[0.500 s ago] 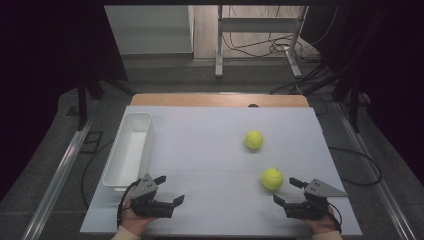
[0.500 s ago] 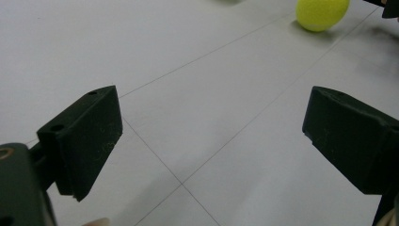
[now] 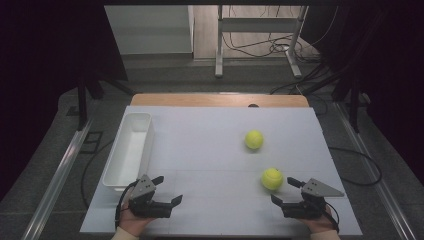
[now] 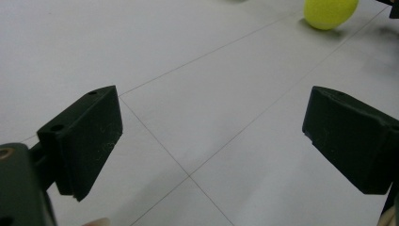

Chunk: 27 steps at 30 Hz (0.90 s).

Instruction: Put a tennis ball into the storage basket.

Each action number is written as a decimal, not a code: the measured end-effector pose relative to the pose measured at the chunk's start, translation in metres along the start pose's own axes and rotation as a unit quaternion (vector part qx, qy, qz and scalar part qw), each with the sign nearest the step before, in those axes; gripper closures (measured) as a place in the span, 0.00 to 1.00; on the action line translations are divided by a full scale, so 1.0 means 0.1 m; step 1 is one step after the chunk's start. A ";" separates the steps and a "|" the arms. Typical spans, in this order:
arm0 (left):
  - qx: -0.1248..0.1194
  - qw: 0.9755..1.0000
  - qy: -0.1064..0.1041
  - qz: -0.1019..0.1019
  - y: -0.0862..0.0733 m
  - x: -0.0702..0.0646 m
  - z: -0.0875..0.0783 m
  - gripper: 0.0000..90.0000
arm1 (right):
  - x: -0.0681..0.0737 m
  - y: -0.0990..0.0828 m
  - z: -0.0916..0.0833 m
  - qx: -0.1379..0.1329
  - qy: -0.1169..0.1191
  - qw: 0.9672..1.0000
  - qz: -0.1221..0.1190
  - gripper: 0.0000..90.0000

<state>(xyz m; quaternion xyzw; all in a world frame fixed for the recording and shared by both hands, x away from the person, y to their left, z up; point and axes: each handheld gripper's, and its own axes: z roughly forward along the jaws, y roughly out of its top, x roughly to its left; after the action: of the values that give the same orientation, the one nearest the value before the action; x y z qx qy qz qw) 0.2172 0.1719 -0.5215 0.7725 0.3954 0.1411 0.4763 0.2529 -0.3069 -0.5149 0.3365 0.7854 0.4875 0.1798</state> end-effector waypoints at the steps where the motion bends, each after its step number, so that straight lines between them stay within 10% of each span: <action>1: 0.000 1.000 -0.001 -0.001 0.00 0.00 0.01 0.07 | 0.00 0.00 0.00 0.003 -0.001 1.000 -0.001 0.13; 27: -0.007 1.000 0.011 -0.009 0.15 -0.04 0.00 0.07 | 0.00 0.02 0.02 0.010 0.013 1.000 -0.016 0.13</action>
<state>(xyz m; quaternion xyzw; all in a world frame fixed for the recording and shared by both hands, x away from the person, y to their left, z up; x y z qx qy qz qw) 0.2218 0.1656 -0.5085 0.7641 0.4064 0.1481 0.4787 0.2546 -0.3046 -0.5146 0.3190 0.7977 0.4811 0.1744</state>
